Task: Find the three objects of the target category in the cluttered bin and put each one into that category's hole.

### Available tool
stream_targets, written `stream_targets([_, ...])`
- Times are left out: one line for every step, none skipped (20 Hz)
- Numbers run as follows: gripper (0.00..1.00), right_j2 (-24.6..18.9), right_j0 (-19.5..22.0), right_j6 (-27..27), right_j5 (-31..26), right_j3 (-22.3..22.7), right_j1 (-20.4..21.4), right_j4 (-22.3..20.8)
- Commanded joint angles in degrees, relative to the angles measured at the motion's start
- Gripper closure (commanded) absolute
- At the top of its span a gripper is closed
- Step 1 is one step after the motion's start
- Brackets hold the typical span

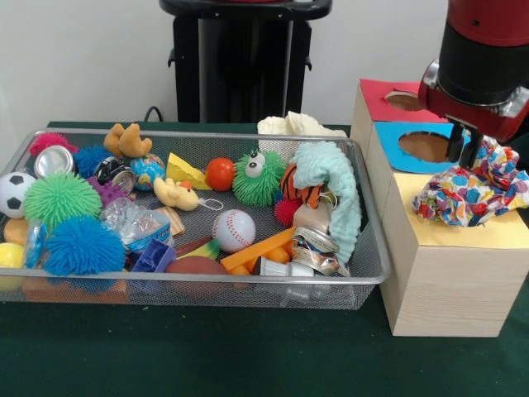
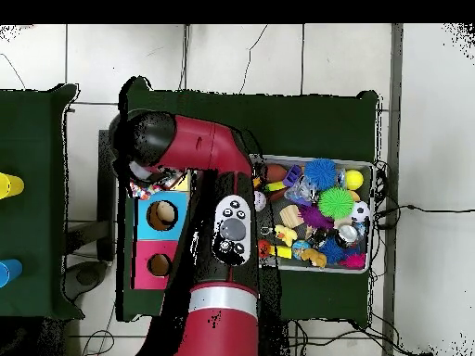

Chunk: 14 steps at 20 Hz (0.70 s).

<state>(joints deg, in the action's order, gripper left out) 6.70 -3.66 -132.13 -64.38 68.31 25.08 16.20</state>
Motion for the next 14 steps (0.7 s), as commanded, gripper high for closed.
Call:
stream_targets([1.00,-1.68,0.54,-11.69,8.08,13.17,0.87,3.09])
stream_targets([1.00,-1.71,0.42,-11.79,8.32,13.12,0.75,3.30])
stream_targets([1.00,-1.85,0.39,-11.76,8.89,13.37,0.67,3.61])
stream_targets([1.00,-1.79,0.31,-11.88,8.87,13.26,0.63,3.72])
stream_targets([1.00,-1.72,0.23,-12.00,8.84,13.14,0.58,3.84])
stream_targets([1.00,-1.52,0.24,-12.14,8.39,12.41,0.30,3.77])
stream_targets([1.00,-1.41,0.21,-12.37,7.81,11.94,0.28,3.86])
stream_targets([1.00,-1.35,0.40,-12.37,7.30,11.39,0.22,3.89])
stream_targets([1.00,-1.19,0.46,-12.53,6.59,10.81,0.23,3.85])
stream_targets([1.00,-1.04,0.58,-12.59,5.78,10.25,0.32,3.76])
stream_targets([1.00,-0.79,0.49,-12.71,4.95,10.06,0.77,3.64])
stream_targets([1.00,-0.49,0.49,-12.65,4.01,9.94,1.31,3.38])
stream_targets([1.00,-0.08,0.77,-12.18,2.93,9.55,1.71,2.86])
stream_targets([1.00,0.45,1.18,-11.47,1.37,9.50,2.53,2.22])
